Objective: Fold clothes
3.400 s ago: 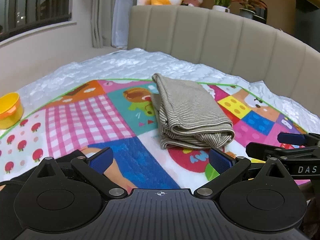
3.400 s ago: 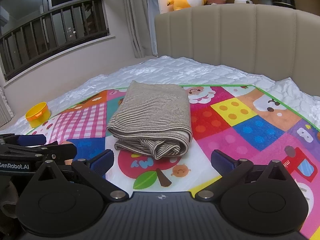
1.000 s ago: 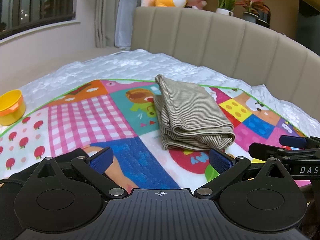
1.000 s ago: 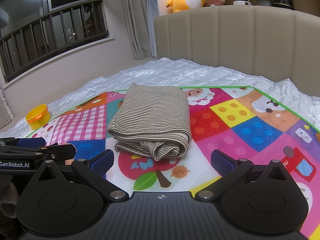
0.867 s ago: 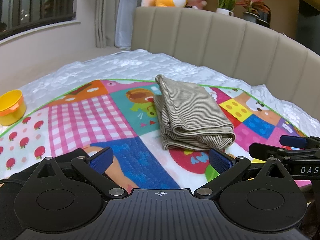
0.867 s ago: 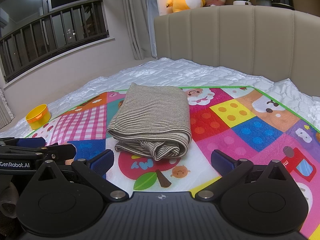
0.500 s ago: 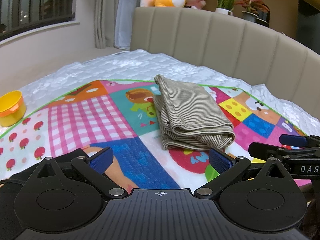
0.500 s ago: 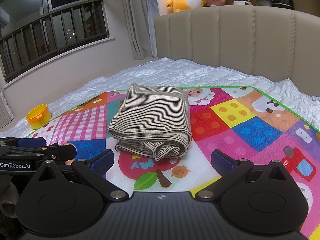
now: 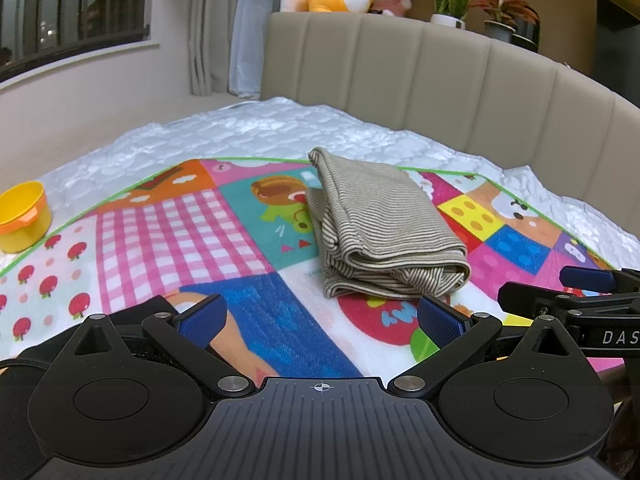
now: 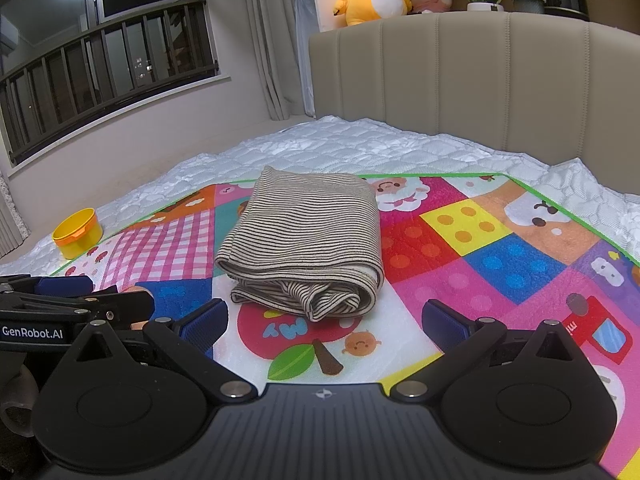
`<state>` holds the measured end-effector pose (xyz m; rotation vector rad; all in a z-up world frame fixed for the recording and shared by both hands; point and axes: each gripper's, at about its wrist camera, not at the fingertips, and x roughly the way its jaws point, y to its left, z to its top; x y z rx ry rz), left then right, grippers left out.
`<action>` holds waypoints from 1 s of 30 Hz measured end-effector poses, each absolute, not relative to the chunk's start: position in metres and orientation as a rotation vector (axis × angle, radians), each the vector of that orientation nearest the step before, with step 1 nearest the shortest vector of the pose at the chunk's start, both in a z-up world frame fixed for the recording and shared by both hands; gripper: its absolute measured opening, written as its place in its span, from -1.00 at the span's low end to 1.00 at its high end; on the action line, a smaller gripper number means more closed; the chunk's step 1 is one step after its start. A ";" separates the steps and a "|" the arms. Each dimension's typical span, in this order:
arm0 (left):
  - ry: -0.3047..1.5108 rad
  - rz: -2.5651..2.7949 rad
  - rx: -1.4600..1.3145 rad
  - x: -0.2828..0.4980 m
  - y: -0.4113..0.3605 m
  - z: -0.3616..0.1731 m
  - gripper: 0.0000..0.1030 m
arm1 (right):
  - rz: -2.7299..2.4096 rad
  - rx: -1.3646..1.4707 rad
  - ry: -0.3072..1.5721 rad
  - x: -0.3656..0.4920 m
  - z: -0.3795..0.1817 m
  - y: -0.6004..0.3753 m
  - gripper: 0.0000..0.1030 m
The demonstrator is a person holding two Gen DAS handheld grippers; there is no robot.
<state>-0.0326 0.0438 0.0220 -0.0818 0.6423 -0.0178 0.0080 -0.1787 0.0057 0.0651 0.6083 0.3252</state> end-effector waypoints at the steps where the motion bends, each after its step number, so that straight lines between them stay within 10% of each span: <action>1: 0.642 -0.017 -0.082 -0.033 0.044 0.022 1.00 | 0.325 0.065 0.608 0.008 0.006 -0.179 1.00; 30: 0.652 -0.016 -0.079 -0.033 0.042 0.021 1.00 | 0.325 0.065 0.609 0.007 0.006 -0.179 1.00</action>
